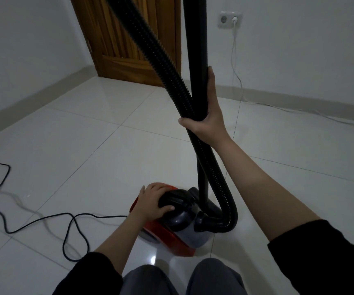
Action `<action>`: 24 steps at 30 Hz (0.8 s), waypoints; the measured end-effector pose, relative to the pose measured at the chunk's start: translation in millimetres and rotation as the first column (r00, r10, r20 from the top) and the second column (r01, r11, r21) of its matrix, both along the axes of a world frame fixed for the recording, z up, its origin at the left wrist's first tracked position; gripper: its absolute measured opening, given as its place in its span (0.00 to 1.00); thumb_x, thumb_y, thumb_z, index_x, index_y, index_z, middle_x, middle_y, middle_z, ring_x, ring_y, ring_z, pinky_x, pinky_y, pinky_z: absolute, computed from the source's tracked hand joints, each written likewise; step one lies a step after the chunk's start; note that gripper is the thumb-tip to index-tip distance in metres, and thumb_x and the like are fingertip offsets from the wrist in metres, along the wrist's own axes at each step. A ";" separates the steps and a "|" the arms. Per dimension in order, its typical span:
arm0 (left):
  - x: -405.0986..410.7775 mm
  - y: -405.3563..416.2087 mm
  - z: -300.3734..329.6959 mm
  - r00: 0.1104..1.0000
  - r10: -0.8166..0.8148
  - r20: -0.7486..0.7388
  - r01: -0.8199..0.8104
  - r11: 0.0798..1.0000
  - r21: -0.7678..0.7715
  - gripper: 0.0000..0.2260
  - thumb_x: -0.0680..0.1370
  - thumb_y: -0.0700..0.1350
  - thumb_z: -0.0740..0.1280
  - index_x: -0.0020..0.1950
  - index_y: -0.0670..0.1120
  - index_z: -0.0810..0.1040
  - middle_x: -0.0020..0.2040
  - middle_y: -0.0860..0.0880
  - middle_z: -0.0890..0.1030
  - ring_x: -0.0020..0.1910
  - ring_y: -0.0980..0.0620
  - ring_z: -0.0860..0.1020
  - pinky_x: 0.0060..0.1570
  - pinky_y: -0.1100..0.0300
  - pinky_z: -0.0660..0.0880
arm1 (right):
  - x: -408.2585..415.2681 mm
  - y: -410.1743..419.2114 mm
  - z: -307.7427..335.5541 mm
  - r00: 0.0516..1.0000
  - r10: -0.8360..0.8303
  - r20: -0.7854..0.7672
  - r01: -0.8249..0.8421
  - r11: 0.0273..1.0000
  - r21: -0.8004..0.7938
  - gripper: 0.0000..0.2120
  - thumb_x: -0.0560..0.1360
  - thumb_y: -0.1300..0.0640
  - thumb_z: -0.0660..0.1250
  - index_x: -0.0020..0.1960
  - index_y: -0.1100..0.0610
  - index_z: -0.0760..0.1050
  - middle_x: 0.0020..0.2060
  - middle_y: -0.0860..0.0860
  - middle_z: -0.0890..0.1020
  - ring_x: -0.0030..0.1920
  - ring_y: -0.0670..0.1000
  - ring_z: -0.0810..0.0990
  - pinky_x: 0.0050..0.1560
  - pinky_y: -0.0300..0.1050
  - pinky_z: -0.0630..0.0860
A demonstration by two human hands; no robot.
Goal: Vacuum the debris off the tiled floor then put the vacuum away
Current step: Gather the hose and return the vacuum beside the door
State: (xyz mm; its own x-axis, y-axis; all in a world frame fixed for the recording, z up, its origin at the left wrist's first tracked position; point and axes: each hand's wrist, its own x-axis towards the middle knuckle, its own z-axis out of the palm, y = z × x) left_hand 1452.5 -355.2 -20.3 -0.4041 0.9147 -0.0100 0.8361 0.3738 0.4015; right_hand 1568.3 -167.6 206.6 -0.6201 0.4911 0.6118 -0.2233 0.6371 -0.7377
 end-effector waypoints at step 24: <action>9.6 37.8 42.5 1.000 0.018 0.018 -0.009 0.910 -0.415 0.16 0.72 0.51 0.73 0.57 0.51 0.78 0.58 0.49 0.79 0.59 0.47 0.75 0.58 0.52 0.72 | 16.2 5.4 -1.2 0.999 0.026 0.031 -0.025 0.999 -0.021 0.57 0.67 0.65 0.73 0.81 0.49 0.37 0.59 0.62 0.76 0.36 0.56 0.78 0.36 0.58 0.80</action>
State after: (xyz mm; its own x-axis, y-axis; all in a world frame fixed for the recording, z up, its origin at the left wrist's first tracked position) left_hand 1462.1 -317.4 22.2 -0.4115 0.8211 -0.3956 0.8231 0.5211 0.2255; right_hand 1584.5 -162.2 205.4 -0.6517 0.4871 0.5814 -0.2157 0.6159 -0.7577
